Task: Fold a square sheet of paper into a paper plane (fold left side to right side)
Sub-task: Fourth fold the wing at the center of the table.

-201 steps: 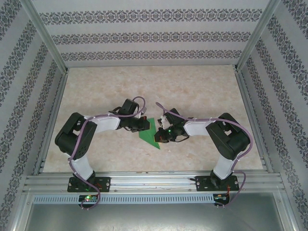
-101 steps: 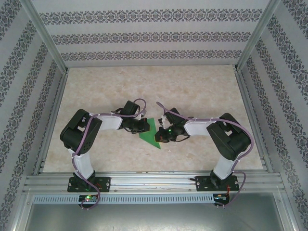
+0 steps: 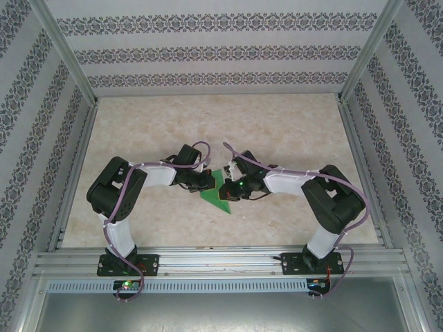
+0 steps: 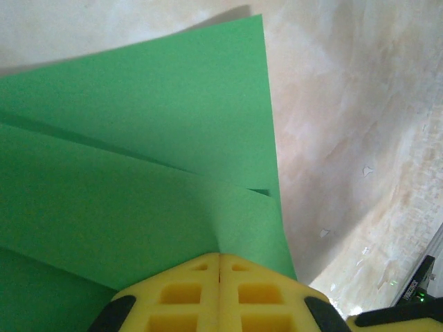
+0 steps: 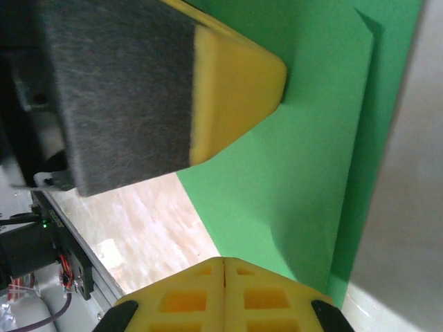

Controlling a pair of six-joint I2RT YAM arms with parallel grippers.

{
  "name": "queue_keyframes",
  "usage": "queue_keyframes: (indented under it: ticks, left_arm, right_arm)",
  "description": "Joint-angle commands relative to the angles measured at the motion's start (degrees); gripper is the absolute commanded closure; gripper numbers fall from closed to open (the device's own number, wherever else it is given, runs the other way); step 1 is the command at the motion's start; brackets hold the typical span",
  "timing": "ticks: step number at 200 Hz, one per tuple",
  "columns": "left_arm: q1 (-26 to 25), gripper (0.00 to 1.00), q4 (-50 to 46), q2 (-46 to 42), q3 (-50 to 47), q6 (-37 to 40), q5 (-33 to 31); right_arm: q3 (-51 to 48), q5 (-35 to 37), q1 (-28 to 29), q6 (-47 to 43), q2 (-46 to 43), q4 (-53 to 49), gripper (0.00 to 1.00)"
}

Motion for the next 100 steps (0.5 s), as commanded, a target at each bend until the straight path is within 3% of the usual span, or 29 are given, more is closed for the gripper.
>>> queue_keyframes:
  ticks: [1, 100]
  left_arm:
    - [-0.3, 1.00, -5.4, 3.1, -0.3, 0.3, -4.0]
    - [-0.3, 1.00, -6.8, 3.8, 0.1, 0.2, -5.4]
  right_arm:
    - [1.6, 0.3, 0.5, 0.6, 2.1, 0.2, 1.00]
    - [-2.8, 1.2, 0.8, 1.3, 3.9, -1.4, 1.00]
